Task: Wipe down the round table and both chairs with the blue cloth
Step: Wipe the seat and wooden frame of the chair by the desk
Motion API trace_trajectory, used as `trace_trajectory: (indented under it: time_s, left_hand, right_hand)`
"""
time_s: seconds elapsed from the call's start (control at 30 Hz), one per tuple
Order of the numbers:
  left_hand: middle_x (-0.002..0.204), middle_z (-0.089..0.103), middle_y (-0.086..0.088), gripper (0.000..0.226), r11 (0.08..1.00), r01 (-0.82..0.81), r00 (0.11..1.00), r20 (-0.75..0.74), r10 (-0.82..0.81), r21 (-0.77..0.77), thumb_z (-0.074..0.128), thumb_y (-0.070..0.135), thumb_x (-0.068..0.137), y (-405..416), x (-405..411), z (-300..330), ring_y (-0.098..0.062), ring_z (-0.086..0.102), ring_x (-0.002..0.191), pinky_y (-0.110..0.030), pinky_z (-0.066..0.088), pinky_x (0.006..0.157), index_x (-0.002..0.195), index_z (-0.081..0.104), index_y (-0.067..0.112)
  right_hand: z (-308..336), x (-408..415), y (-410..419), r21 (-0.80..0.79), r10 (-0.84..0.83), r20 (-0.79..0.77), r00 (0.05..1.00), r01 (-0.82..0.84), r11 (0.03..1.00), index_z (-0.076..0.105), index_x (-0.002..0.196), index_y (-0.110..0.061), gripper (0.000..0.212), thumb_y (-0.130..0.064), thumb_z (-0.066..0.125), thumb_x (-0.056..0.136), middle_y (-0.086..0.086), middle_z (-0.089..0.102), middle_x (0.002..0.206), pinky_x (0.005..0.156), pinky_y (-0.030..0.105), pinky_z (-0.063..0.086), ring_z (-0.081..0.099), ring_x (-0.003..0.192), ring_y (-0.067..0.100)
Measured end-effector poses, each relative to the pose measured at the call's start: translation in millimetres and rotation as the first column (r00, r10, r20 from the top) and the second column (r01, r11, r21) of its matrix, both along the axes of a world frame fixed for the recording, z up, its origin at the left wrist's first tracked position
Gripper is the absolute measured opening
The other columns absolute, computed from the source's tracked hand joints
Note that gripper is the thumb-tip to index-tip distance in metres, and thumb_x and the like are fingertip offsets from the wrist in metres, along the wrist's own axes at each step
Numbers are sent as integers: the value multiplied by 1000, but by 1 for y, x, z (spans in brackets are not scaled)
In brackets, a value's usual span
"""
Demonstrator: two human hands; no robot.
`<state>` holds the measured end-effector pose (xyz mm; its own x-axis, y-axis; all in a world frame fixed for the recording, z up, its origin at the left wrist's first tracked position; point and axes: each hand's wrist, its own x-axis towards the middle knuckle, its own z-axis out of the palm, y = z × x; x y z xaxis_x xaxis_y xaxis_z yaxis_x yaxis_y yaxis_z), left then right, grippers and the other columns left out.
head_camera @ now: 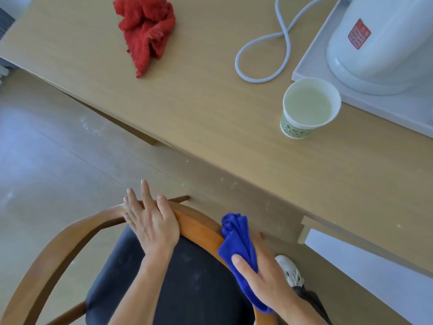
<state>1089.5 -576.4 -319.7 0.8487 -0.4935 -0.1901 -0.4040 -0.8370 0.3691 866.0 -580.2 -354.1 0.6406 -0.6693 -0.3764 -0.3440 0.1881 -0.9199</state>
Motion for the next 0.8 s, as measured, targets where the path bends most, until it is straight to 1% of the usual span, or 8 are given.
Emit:
trace_trajectory:
  time_s: [0.13,0.23,0.3,0.4,0.5,0.63,0.7,0.8]
  left_hand:
    - [162,1,-2,62,1000,-17,1000,-10,17,-16,12,47,93,1,1,-2,-20,-4,149,-46,-4,120,153,12,32]
    - [162,4,-6,53,999,11,1000,13,-11,33,19,33,100,1,2,-2,-22,-2,149,-45,-2,120,152,22,21]
    - [162,6,-8,54,1000,-18,1000,3,18,7,21,32,100,-1,2,0,-23,0,148,-46,-1,120,153,19,23]
    - [162,6,-8,56,999,-31,1000,-7,31,-8,20,37,98,-4,-1,3,-23,2,148,-46,-1,120,153,16,28]
    - [162,6,-6,60,999,-33,999,7,33,-18,16,43,94,-3,-2,1,-23,2,148,-46,-2,120,153,14,31]
    - [162,7,-4,65,998,-39,999,6,39,-43,13,47,89,0,-1,0,-22,2,148,-47,-1,120,152,16,32]
    - [161,8,-4,65,998,-40,999,1,40,-41,15,44,90,1,3,-2,-21,2,148,-46,-2,120,152,19,29]
    - [161,10,-1,51,998,12,1000,26,-14,60,20,32,98,4,11,-8,-21,2,148,-43,-2,118,142,39,16]
  right_hand:
    - [14,50,-36,-213,49,-131,990,-76,974,42,127,-46,36,-57,39,93,-23,56,117,87,24,44,53,104,0]
    - [27,78,-43,-344,64,-229,971,-142,928,41,131,-33,47,-55,39,90,-8,54,126,90,41,45,52,111,18]
    - [35,71,-27,-388,-8,-248,969,-92,917,37,136,-30,52,-55,39,90,-6,47,136,95,40,42,47,117,19]
    - [29,26,5,-353,-61,-233,971,-26,935,28,146,-30,60,-55,38,93,-12,31,150,105,32,35,39,130,11]
    - [14,-12,29,-191,-61,-250,966,12,982,17,151,-30,65,-54,36,93,-17,19,156,111,31,29,25,139,2]
    - [17,8,23,-256,-171,-341,924,84,963,29,147,-30,62,-60,30,92,-15,38,146,103,29,37,43,126,7]
    - [24,38,5,-341,-188,-320,929,73,937,38,139,-29,57,-59,33,92,-10,49,136,94,36,43,51,115,15]
    - [33,72,-18,-415,-113,-261,959,-6,910,43,132,-27,50,-55,45,90,-4,56,125,84,44,47,54,107,25]
